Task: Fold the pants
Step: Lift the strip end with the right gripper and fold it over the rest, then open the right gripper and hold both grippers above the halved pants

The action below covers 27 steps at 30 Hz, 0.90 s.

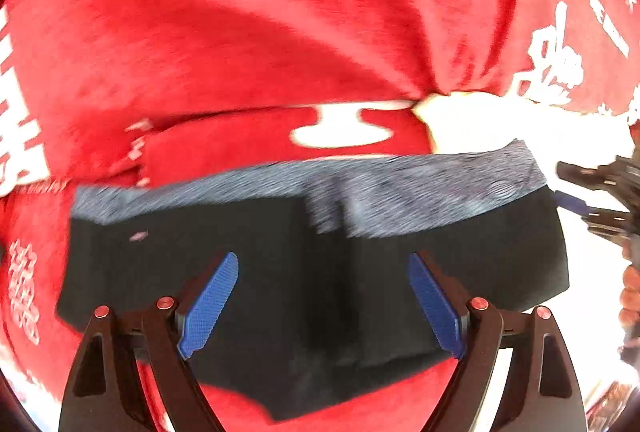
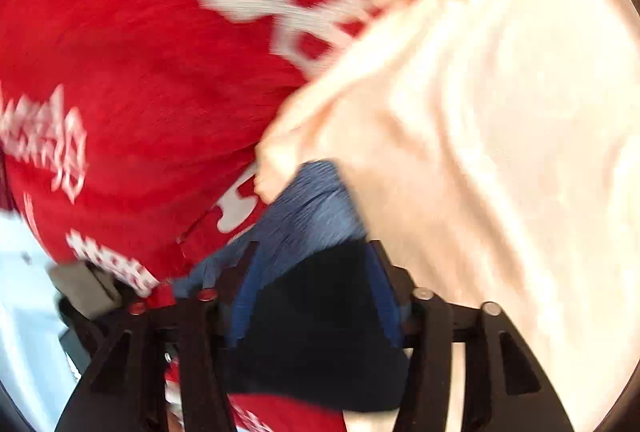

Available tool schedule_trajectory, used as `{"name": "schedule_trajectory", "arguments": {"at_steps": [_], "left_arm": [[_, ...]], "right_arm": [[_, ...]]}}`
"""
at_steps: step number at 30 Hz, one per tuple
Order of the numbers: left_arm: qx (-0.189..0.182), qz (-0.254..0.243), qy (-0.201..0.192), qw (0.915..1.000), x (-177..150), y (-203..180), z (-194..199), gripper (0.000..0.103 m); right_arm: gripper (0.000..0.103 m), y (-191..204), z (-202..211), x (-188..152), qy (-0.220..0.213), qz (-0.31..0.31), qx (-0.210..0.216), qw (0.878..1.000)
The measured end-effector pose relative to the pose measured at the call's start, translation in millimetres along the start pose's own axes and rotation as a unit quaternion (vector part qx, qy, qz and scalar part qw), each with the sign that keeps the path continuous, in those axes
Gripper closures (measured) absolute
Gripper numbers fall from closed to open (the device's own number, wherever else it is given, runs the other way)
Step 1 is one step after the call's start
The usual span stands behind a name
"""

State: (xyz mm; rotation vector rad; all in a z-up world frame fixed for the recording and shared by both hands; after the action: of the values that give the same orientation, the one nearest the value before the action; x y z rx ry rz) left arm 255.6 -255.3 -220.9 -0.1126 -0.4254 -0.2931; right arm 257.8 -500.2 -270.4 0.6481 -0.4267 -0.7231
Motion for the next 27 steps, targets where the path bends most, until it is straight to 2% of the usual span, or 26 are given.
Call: {"name": "schedule_trajectory", "arguments": {"at_steps": [3, 5, 6, 7, 9, 10, 11, 12, 13, 14, 18, 21, 24, 27], "left_arm": [[-0.025, -0.009, 0.002, 0.9997, 7.9, -30.8, -17.2, 0.015], [-0.035, -0.02, 0.001, 0.9992, 9.4, -46.9, -29.0, 0.015], [-0.028, -0.024, 0.0, 0.9993, 8.5, -48.6, -33.6, 0.015], [-0.017, -0.027, 0.003, 0.9995, 5.3, -48.4, -39.3, 0.015], [0.011, -0.023, 0.038, 0.9989, -13.2, -37.4, -59.6, 0.013], [0.014, -0.014, 0.054, 0.9984, -22.2, -31.2, -66.8, 0.008], [0.013, 0.004, 0.053, 0.9985, -27.2, -23.8, -69.3, 0.0], [0.004, 0.02, 0.051, 0.9985, -31.0, -18.3, -69.7, 0.0], [0.0, 0.021, 0.05, 0.9985, -32.7, -15.9, -69.1, 0.0], [0.005, 0.01, 0.046, 0.9989, -33.1, -13.9, -66.7, 0.0], [0.028, -0.006, 0.041, 0.9987, -33.0, -4.3, -57.4, 0.0], [0.057, 0.013, 0.041, 0.9975, -34.3, 19.0, -47.0, 0.0], [0.065, 0.051, 0.049, 0.9954, -42.0, 46.4, -35.4, 0.0], [0.097, 0.057, 0.064, 0.9916, -54.5, 69.3, -28.2, 0.0]], "right_arm": [[0.067, -12.8, -27.4, -5.9, 0.037, -0.018, -0.005, 0.999], [0.069, -1.3, -22.9, -8.0, 0.045, -0.032, 0.027, 0.998], [0.069, 13.2, -16.1, -11.9, 0.051, -0.013, 0.047, 0.998], [0.069, 19.6, -11.7, -14.5, 0.058, 0.014, 0.046, 0.997], [0.069, 21.2, -8.8, -16.7, 0.062, 0.067, 0.003, 0.996], [0.069, 20.5, -16.5, -14.3, 0.064, 0.096, -0.025, 0.993], [0.069, 16.0, -22.0, -13.6, 0.066, 0.122, -0.052, 0.989], [0.053, -10.7, -18.4, -7.5, 0.065, 0.152, -0.087, 0.982], [0.043, -27.0, -20.6, -3.7, 0.058, 0.17, -0.118, 0.977], [0.039, -27.9, -23.8, -3.2, 0.046, 0.17, -0.124, 0.976], [0.037, -23.3, -7.6, -11.4, 0.025, 0.148, -0.14, 0.979], [0.037, -21.5, 16.6, -20.7, 0.013, 0.17, -0.168, 0.971], [0.037, -7.1, 42.2, -38.0, -0.01, 0.182, -0.167, 0.969], [0.037, 5.9, 53.7, -62.3, -0.022, 0.201, -0.157, 0.967]]}}
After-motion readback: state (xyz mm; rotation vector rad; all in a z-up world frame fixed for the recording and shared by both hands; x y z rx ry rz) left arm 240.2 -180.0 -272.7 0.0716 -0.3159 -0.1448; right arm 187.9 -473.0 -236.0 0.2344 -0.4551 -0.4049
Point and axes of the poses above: each gripper's, at about its wrist camera, not at the fingertips, and z roughly against the way its jaws point, y to its left, x to its top, the point moved 10 cm from there along -z, roughly the way its jaws point, and after that the axes turned 8 degrees about -y, right-handed, at the moved point
